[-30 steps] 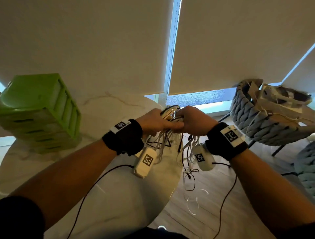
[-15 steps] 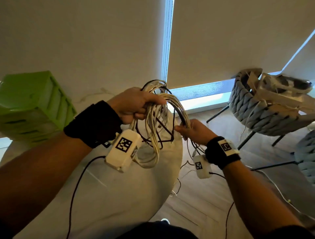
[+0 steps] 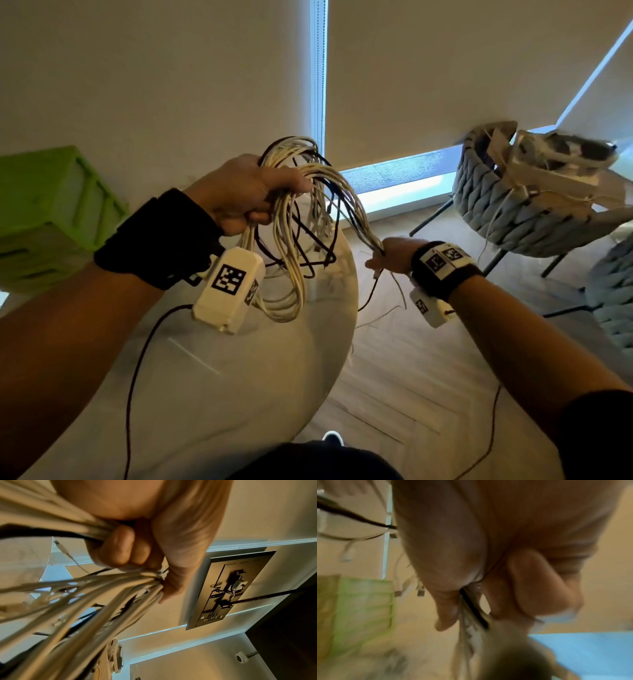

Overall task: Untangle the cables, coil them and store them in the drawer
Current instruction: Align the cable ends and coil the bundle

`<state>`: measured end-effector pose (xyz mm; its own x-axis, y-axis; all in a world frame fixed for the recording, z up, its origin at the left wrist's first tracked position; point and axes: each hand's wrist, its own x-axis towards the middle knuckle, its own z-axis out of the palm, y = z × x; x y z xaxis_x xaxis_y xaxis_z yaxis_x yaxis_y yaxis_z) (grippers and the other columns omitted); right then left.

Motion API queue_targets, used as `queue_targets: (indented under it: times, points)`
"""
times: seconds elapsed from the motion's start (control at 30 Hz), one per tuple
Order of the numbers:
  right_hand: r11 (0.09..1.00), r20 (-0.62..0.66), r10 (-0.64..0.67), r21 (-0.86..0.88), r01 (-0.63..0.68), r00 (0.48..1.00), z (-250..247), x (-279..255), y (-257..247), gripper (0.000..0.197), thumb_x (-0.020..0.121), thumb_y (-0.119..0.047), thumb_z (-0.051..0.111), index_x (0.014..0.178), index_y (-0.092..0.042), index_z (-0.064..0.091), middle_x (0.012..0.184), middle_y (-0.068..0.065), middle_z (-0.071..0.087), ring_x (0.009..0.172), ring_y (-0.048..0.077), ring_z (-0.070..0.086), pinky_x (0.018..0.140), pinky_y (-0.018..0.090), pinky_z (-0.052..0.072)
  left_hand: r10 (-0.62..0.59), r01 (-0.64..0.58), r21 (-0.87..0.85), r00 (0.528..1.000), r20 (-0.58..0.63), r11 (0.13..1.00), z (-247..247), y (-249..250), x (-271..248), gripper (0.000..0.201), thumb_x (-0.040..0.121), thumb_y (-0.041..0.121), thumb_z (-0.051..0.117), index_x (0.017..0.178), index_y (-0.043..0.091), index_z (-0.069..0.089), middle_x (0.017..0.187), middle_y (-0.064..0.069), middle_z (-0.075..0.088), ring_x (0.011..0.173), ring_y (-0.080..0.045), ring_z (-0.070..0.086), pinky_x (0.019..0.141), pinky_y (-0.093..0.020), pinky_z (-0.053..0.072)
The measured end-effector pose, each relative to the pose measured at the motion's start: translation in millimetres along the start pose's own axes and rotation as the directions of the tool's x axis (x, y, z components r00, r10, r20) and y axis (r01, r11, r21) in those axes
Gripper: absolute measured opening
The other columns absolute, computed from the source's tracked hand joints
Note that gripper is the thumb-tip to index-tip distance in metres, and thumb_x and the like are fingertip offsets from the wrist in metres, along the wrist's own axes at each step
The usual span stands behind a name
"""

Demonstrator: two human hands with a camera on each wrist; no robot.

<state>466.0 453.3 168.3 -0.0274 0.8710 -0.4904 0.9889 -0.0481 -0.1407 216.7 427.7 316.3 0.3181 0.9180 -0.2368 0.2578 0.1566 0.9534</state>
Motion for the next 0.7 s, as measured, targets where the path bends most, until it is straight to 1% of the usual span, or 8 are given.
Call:
queue_targets:
  times: [0.1, 0.23, 0.3, 0.37, 0.43, 0.5, 0.6, 0.7]
  points:
    - [0.937, -0.246, 0.034, 0.346, 0.055, 0.969, -10, 12, 17, 0.025, 0.096, -0.028, 0.053, 0.102, -0.008, 0.067, 0.087, 0.008, 0.064, 0.069, 0.019, 0.056, 0.06, 0.025, 0.038, 0.027, -0.027, -0.031, 1.0, 0.0, 0.999, -1, 3, 3, 0.048, 0.085, 0.009, 0.064, 0.038, 0.018, 0.056, 0.036, 0.006, 0.039, 0.029, -0.006, 0.029, 0.031, -0.016, 0.022]
    - [0.909, -0.793, 0.214, 0.376, 0.181, 0.57, -8, 19, 42, 0.021, 0.087, 0.0, 0.055, 0.102, -0.005, 0.067, 0.113, 0.024, 0.048, 0.081, 0.024, 0.048, 0.074, 0.023, 0.034, 0.063, -0.059, 0.057, 0.995, -0.076, 0.997, 1, -1, 5, 0.026, 0.076, 0.02, 0.077, 0.055, 0.016, 0.062, 0.045, 0.001, 0.042, 0.035, -0.011, 0.026, 0.036, -0.017, 0.022]
    - [0.931, -0.735, 0.191, 0.345, 0.117, 0.651, 2, 27, 59, 0.025, 0.086, 0.002, 0.054, 0.106, -0.008, 0.066, 0.121, 0.021, 0.045, 0.087, 0.025, 0.048, 0.081, 0.025, 0.038, 0.093, -0.077, 0.103, 0.982, -0.166, 0.992, 2, -6, 7, 0.019, 0.079, 0.027, 0.076, 0.067, 0.018, 0.065, 0.045, 0.005, 0.036, 0.039, -0.012, 0.023, 0.039, -0.018, 0.02]
    - [0.978, -0.464, 0.161, 0.193, -0.078, 0.871, 19, 35, 79, 0.03, 0.089, -0.008, 0.049, 0.117, -0.013, 0.061, 0.129, 0.017, 0.05, 0.104, 0.032, 0.052, 0.094, 0.033, 0.042, 0.115, -0.108, 0.04, 0.961, -0.251, 0.993, 0, -11, 10, 0.018, 0.087, 0.032, 0.068, 0.074, 0.018, 0.066, 0.048, 0.004, 0.029, 0.041, -0.012, 0.019, 0.039, -0.019, 0.017]
    - [0.982, -0.159, 0.183, 0.08, -0.172, 0.97, 34, 30, 94, 0.043, 0.09, -0.01, 0.049, 0.131, -0.02, 0.053, 0.139, 0.013, 0.047, 0.119, 0.031, 0.051, 0.103, 0.038, 0.043, 0.122, -0.155, -0.096, 0.951, -0.283, 0.983, -4, -15, 14, 0.029, 0.094, 0.036, 0.057, 0.076, 0.015, 0.064, 0.048, 0.004, 0.022, 0.038, -0.01, 0.016, 0.04, -0.021, 0.014]
    - [0.98, 0.009, 0.197, 0.04, -0.197, 0.98, 37, 25, 98, 0.049, 0.09, -0.004, 0.05, 0.135, -0.023, 0.05, 0.146, 0.008, 0.042, 0.129, 0.028, 0.045, 0.109, 0.039, 0.039, 0.127, -0.198, -0.243, 0.952, -0.28, 0.95, -3, -19, 18, 0.036, 0.098, 0.038, 0.048, 0.072, 0.014, 0.053, 0.043, 0.008, 0.021, 0.034, -0.008, 0.015, 0.042, -0.023, 0.012]
    - [0.957, -0.113, 0.076, 0.288, -0.041, 0.991, 20, 16, 77, 0.027, 0.093, -0.01, 0.052, 0.115, -0.02, 0.064, 0.132, 0.011, 0.056, 0.113, 0.025, 0.056, 0.09, 0.022, 0.048, 0.141, -0.213, -0.346, 0.965, -0.223, 0.914, 13, -29, 28, 0.038, 0.099, 0.04, 0.041, 0.071, 0.015, 0.046, 0.041, 0.009, 0.021, 0.034, -0.006, 0.015, 0.042, -0.023, 0.013]
    - [0.575, -0.197, -0.002, 0.802, 0.162, 0.98, -10, -13, 17, 0.04, 0.101, -0.036, 0.042, 0.089, -0.009, 0.069, 0.098, 0.01, 0.069, 0.089, 0.022, 0.063, 0.077, 0.025, 0.05, 0.157, -0.194, -0.321, 0.978, -0.139, 0.927, 34, -44, 36, 0.039, 0.1, 0.039, 0.04, 0.07, 0.016, 0.046, 0.045, 0.007, 0.022, 0.036, -0.007, 0.016, 0.042, -0.024, 0.013]
